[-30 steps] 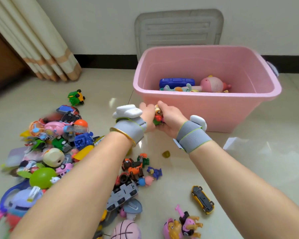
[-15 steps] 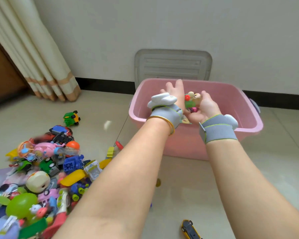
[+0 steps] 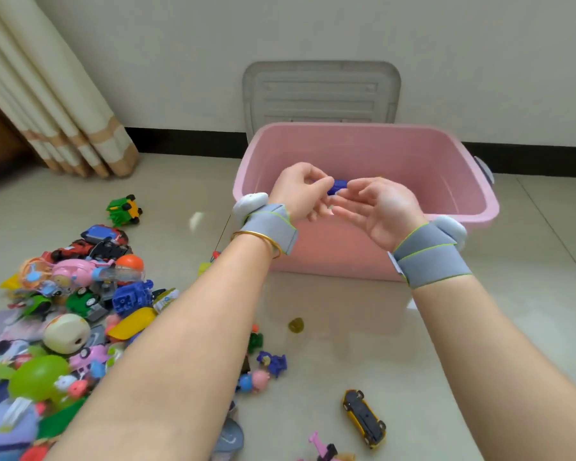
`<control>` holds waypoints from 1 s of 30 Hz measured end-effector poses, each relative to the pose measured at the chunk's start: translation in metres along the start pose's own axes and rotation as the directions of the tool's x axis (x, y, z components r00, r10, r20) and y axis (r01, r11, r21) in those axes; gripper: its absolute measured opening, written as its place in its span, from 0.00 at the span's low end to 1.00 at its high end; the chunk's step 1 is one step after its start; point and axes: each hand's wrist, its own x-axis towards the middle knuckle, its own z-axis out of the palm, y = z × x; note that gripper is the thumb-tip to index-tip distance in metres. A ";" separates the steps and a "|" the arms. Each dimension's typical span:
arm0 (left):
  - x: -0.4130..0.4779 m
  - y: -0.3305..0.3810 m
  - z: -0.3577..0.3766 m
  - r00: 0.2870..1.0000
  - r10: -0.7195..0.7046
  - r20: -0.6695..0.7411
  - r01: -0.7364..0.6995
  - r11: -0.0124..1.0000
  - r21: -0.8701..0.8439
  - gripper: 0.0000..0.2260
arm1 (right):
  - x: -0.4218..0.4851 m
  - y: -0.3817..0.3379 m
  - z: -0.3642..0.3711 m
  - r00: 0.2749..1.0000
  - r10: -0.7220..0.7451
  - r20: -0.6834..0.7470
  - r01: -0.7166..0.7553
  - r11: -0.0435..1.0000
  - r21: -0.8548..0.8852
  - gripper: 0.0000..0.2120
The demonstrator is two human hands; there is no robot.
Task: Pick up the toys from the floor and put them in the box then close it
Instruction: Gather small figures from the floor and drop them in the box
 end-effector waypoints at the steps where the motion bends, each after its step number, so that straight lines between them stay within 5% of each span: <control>1: -0.005 -0.006 -0.010 1.000 -0.009 0.021 0.009 1.000 -0.019 0.03 | -0.005 0.009 0.004 0.999 -0.017 0.050 0.024 0.991 -0.131 0.16; 4: -0.020 -0.030 -0.037 0.986 -0.110 0.123 0.110 0.994 0.006 0.10 | -0.010 0.053 0.009 0.982 0.063 0.180 0.037 0.865 -0.500 0.17; 6: -0.029 -0.048 -0.052 0.958 -0.204 0.200 0.185 0.976 0.110 0.11 | -0.004 0.096 0.010 0.968 0.145 0.206 0.056 0.672 -0.739 0.16; 10: -0.049 -0.082 -0.066 0.840 -0.463 0.282 0.280 0.816 0.506 0.06 | 0.018 0.180 -0.003 0.932 0.293 0.216 0.237 -0.039 -0.971 0.19; 12: -0.061 -0.095 -0.067 0.777 -0.570 0.268 0.247 0.667 0.703 0.11 | 0.020 0.203 -0.008 0.920 0.307 0.244 0.328 -0.259 -0.909 0.19; 19: -0.096 -0.122 -0.061 0.617 -0.762 0.199 -0.017 0.240 0.971 0.42 | 0.011 0.221 -0.023 0.938 0.291 0.189 0.275 -0.290 -0.917 0.14; 23: -0.111 -0.132 -0.051 0.605 -0.787 0.121 -0.191 0.004 0.982 0.51 | 0.010 0.218 -0.020 0.952 0.293 0.087 0.174 -0.286 -0.942 0.15; 26: -0.121 -0.131 -0.045 0.620 -0.777 0.105 -0.184 -0.014 0.983 0.55 | 0.005 0.220 -0.018 0.954 0.299 -0.015 0.015 -0.097 -0.995 0.07; 30: -0.132 -0.137 -0.038 0.619 -0.777 0.116 -0.112 0.059 0.992 0.53 | -0.008 0.230 -0.010 0.916 0.400 -0.042 -0.100 0.126 -0.987 0.19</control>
